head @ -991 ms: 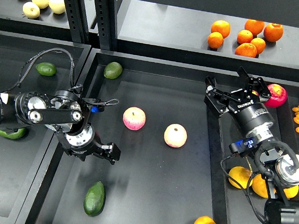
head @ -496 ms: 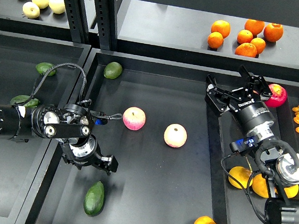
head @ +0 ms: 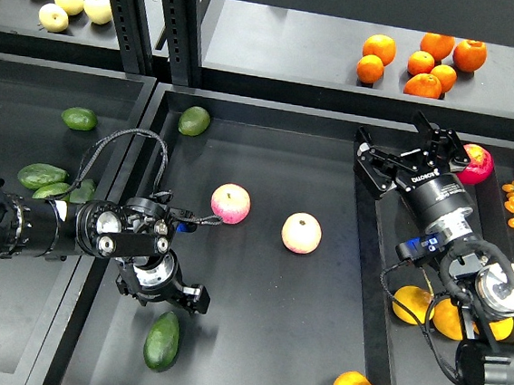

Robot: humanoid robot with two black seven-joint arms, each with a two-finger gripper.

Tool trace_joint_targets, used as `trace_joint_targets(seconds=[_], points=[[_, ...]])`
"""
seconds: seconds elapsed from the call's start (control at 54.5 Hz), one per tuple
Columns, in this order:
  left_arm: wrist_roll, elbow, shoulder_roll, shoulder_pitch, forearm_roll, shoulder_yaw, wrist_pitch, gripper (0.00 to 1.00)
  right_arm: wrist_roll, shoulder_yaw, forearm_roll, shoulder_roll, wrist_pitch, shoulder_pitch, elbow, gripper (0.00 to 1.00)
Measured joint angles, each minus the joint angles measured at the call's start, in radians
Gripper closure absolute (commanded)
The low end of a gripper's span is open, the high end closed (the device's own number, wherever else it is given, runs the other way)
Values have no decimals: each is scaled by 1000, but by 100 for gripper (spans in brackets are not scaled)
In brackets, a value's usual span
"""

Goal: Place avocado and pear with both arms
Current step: 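Lower the left gripper onto the green avocado and close it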

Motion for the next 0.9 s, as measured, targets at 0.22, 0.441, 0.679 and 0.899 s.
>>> trace_joint_targets(seconds=[0.22,0.441,0.679,0.899], points=[[0,1,1,23,5,16,-1,1,0,0,0,0,0,0,3,0],[0,26,-2,37,6,36,-1,1,-1,1,0,0,0,0,3,0],[0,36,-6,46,6,41,0,1,-1,1,0,0,0,0,3,0],[0,36,-16,51,1,42,0,2,-1,0,0,0,0,0,3,0]])
